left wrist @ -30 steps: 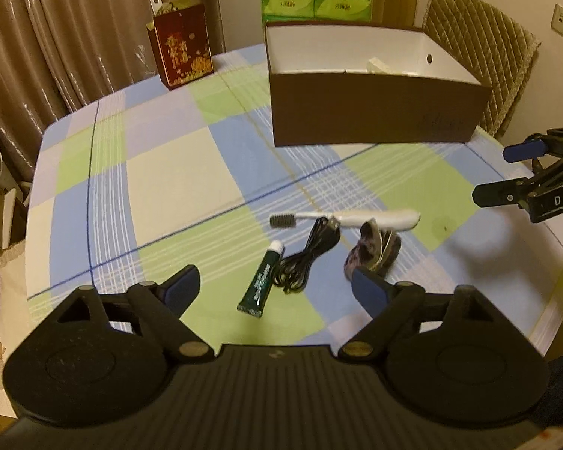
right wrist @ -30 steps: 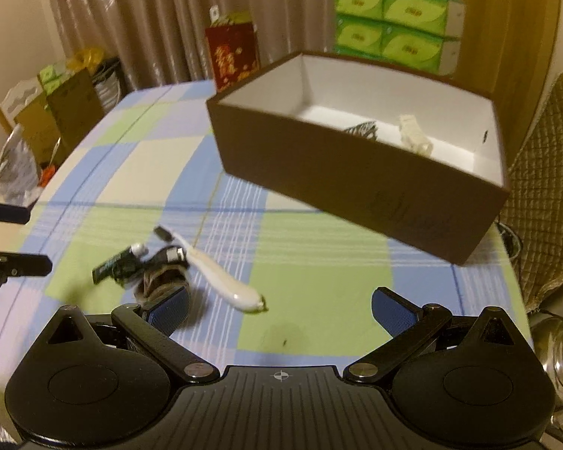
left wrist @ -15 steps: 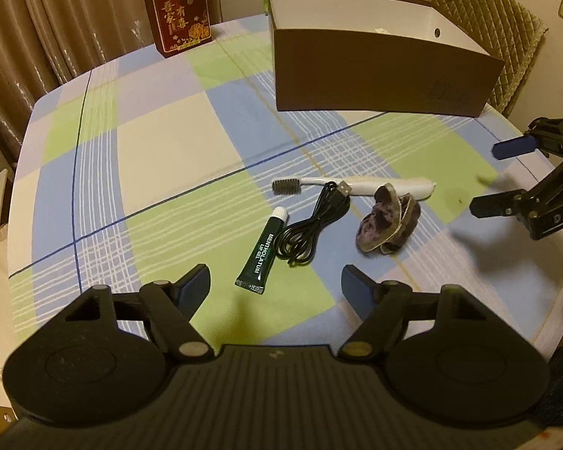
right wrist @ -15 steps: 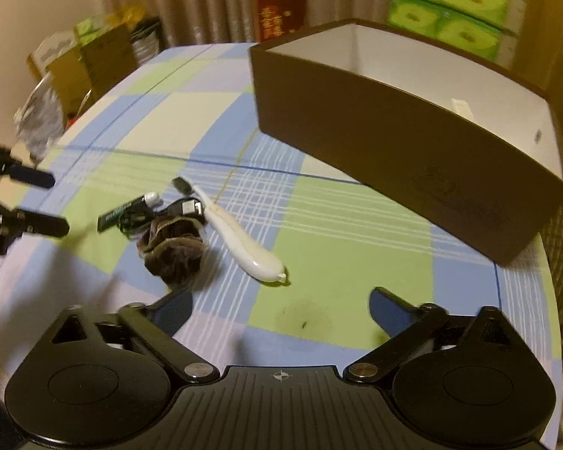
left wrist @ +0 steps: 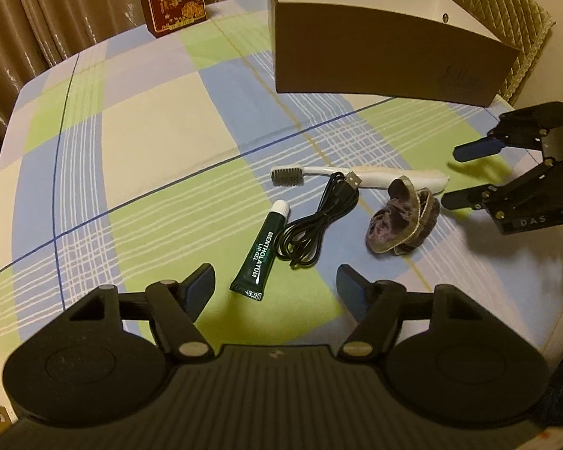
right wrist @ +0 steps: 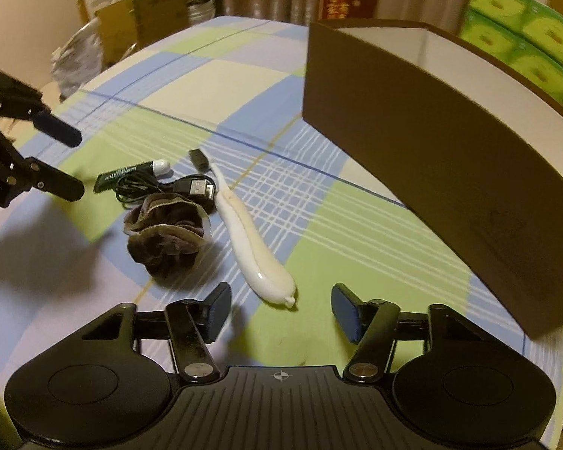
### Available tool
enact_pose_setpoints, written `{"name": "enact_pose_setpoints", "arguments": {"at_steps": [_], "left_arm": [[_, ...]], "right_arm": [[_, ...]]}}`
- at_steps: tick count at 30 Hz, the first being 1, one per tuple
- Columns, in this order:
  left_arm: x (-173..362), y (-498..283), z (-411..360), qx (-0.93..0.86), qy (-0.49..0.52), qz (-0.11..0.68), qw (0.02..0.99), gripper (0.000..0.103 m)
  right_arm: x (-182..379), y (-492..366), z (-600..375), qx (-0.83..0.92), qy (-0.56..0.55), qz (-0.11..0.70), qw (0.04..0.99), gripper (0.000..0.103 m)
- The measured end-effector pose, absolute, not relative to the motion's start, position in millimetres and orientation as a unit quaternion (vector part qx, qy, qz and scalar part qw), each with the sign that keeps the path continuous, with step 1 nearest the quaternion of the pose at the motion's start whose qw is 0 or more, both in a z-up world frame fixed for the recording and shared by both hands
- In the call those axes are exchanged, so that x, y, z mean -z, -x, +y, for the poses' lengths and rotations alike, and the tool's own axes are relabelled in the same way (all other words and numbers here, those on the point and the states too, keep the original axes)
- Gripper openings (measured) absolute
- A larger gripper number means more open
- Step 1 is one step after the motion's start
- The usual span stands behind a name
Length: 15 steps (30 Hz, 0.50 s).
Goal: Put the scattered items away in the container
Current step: 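Grasp the black cable with the left tool while the right tool grasps the white toothbrush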
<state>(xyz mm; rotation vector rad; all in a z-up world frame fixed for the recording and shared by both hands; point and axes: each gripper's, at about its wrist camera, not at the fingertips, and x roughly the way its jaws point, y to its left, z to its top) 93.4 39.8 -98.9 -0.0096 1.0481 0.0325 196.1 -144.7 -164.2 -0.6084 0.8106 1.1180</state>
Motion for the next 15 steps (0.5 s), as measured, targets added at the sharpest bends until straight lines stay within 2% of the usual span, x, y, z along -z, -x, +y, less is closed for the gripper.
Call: {"name": "enact_pose_setpoints", "arguments": {"at_steps": [4, 5, 6, 12, 15], "left_arm": [[102.6, -98.3, 40.9, -0.011, 0.005, 0.505, 0.863, 0.066], [103.3, -99.3, 41.2, -0.010, 0.005, 0.506, 0.862, 0.065], [104.0, -100.2, 41.2, -0.009, 0.005, 0.507, 0.862, 0.065], [106.8, -104.3, 38.9, -0.002, 0.000, 0.508, 0.861, 0.064], [108.4, -108.1, 36.8, 0.006, -0.009, 0.508, 0.861, 0.062]], "right_arm": [[170.1, -200.3, -136.0, -0.525, 0.272, 0.362, 0.721, 0.048], [171.4, -200.9, -133.8, -0.528, 0.269, 0.361, 0.720, 0.045], [173.0, -201.3, -131.7, -0.530, 0.267, 0.362, 0.718, 0.035], [177.6, -204.0, -129.1, -0.512, 0.251, 0.374, 0.731, 0.026], [176.0, -204.8, -133.9, -0.483, 0.247, 0.387, 0.746, 0.026]]}}
